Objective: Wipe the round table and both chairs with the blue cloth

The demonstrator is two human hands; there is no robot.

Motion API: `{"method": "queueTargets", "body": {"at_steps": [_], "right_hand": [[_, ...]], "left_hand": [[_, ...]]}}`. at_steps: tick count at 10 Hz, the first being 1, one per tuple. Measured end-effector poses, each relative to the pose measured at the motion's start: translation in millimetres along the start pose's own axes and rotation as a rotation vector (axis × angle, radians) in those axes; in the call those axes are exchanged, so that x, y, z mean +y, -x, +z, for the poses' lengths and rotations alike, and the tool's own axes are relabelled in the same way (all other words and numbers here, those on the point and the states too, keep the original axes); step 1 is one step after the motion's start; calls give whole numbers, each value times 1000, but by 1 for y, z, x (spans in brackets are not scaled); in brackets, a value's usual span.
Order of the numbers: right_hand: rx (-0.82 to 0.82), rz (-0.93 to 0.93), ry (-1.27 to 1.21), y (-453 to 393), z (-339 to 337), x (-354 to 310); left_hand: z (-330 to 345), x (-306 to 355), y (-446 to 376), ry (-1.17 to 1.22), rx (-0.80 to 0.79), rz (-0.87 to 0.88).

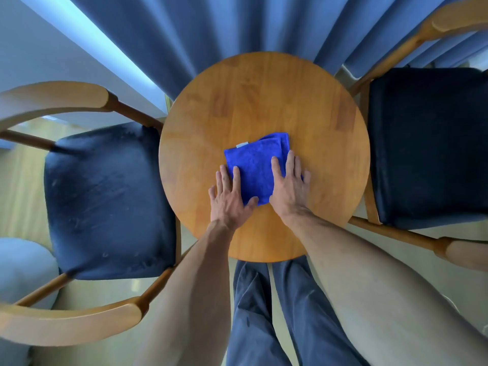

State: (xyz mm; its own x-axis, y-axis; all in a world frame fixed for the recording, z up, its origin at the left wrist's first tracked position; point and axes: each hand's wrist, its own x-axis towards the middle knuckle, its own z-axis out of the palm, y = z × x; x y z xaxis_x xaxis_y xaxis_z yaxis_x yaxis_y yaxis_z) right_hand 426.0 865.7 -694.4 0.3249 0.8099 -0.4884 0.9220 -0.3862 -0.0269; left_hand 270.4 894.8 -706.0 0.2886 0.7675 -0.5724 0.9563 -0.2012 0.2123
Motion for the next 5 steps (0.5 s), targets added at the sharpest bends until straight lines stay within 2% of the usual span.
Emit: {"method": "queueTargets", "body": {"at_steps": [3,4,5], "right_hand": [[-159,58,137,3,-15,-6],[-87,64,85,17,-28,-1],[-65,47,89,23,-56,7]], "left_hand": [[-17,37,-12,-86,-144,-191],[-29,32,9,-83,-156,-263],[-49,26,26,17,-185,-356]]}}
